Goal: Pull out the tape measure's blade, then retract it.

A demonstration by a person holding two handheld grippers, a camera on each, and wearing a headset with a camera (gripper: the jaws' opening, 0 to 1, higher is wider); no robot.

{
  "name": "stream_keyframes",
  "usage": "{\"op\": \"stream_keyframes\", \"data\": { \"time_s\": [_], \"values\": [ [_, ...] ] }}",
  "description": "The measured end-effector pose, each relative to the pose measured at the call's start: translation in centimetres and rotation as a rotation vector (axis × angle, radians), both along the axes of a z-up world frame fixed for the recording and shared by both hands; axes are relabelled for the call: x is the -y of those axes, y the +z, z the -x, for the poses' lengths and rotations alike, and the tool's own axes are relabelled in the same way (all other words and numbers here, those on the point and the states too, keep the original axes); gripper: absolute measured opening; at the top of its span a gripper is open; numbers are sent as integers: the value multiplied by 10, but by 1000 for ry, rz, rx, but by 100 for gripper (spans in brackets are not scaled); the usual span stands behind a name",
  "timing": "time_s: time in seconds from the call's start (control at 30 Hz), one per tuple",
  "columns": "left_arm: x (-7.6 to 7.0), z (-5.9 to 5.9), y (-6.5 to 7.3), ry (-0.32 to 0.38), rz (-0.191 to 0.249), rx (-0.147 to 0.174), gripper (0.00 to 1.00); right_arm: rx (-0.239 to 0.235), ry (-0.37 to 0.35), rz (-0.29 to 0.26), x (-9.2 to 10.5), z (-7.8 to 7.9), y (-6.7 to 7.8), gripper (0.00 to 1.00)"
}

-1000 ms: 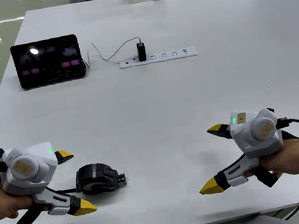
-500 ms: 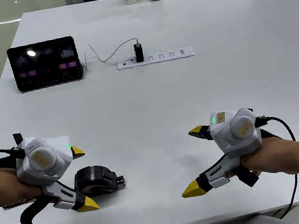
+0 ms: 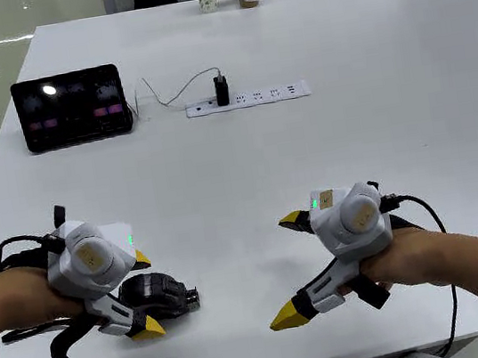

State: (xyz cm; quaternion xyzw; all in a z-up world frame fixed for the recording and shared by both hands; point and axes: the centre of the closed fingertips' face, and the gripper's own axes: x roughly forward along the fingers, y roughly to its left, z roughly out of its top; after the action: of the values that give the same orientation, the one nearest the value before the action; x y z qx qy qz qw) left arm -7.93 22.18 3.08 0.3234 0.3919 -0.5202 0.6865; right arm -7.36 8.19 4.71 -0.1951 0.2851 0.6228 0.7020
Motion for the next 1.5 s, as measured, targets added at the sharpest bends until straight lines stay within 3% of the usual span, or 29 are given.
{"op": "stream_keyframes", "data": {
  "time_s": [0.13, 0.23, 0.33, 0.47, 0.7, 1.0, 1.5],
  "values": [
    [0, -1, -1, -11, -13, 3, 48, -3, 4, -1, -3, -1, 0, 99],
    [-1, -1, -1, -40, -31, 9, 35, -2, 10, -1, -4, -1, 0, 99],
    [-2, -8, -2, -28, -42, 46, 29, 0, 14, 0, -4, -1, -1, 99],
    [-1, -5, -3, -24, -34, 34, 28, 4, 17, 6, -5, -2, -3, 99],
    [0, -4, -7, -32, -56, 55, 28, 3, 29, 24, -10, -7, -13, 99],
    [1, -5, -8, -7, -65, 51, 28, 4, 74, 52, -34, -7, -26, 99],
    [1, -5, -7, -10, -43, 45, 29, 2, 109, 62, -67, -6, -31, 99]
  ]
}}
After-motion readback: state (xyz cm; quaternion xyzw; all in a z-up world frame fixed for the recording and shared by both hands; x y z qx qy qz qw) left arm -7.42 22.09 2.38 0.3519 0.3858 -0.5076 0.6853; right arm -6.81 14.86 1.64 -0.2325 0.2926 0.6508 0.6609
